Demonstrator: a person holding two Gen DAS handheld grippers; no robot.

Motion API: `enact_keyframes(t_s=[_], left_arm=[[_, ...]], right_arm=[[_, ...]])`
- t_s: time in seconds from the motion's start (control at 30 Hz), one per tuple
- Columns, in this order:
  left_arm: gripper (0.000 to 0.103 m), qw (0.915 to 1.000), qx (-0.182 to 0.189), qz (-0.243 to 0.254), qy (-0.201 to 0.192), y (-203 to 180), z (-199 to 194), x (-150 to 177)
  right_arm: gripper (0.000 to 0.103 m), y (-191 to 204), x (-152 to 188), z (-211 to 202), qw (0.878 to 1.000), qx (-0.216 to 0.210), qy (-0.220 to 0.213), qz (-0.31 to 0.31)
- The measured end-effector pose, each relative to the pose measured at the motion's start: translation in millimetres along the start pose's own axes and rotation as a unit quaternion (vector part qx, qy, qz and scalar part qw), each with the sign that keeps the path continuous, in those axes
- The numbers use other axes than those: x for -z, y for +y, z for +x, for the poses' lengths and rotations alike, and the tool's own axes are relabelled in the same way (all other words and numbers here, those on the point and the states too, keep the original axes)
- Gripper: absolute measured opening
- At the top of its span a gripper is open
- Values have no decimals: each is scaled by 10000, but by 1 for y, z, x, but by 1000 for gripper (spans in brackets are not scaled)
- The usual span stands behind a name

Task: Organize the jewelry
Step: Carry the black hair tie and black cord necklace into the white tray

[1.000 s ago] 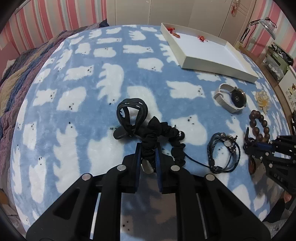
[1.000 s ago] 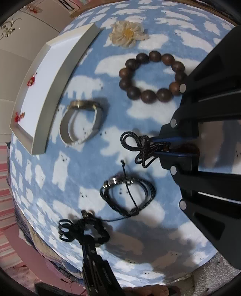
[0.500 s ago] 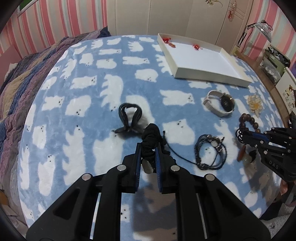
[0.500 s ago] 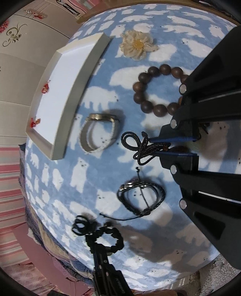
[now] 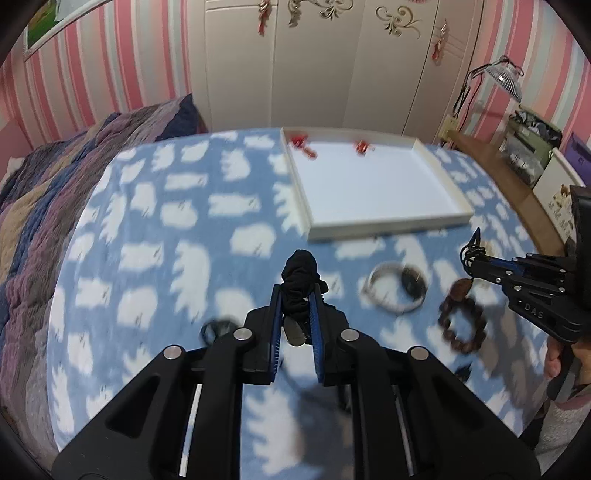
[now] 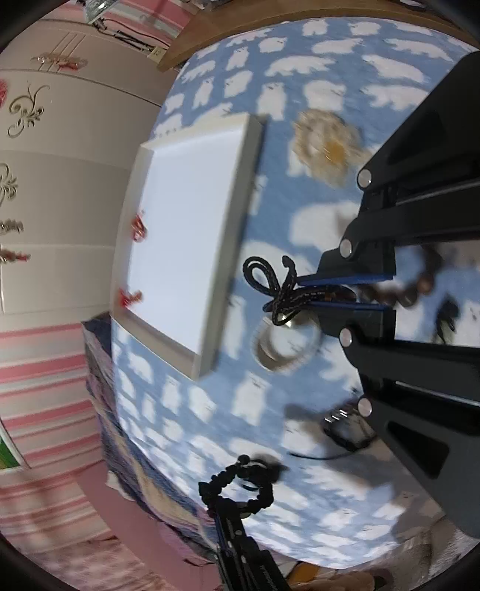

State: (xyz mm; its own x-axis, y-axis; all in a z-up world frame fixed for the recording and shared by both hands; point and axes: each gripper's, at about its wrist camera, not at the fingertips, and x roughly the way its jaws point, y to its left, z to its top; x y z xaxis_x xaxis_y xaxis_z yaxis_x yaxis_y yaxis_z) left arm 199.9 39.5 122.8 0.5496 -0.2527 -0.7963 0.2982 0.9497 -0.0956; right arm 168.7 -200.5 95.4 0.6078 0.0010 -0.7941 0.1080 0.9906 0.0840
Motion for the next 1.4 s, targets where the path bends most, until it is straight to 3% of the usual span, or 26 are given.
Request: enact_keyframes(t_s=[0.27, 0.57, 0.83, 0.93, 1.2, 1.4], left_arm=[[12, 9997, 216, -48, -64, -23, 33, -73], [12, 9986, 531, -61, 63, -59, 109, -141], [12, 9985, 498, 28, 239, -80, 192, -194], [12, 9983, 459, 48, 347, -79, 220, -204], [12, 9979, 285, 41, 574, -73, 276, -221], [12, 9970, -114, 51, 767, -71, 302, -216]], right_arm=[[8, -55, -59, 21, 9987, 383, -244, 220], [7, -93, -119, 70, 9968, 697, -265, 280], [7, -118, -161, 118, 9970, 674, -189, 339], [7, -121, -173, 139, 9963, 836, -131, 176], [7, -147, -195, 182, 9940, 1002, 27, 439], [7, -161, -192, 202, 9919, 1083, 318, 586]])
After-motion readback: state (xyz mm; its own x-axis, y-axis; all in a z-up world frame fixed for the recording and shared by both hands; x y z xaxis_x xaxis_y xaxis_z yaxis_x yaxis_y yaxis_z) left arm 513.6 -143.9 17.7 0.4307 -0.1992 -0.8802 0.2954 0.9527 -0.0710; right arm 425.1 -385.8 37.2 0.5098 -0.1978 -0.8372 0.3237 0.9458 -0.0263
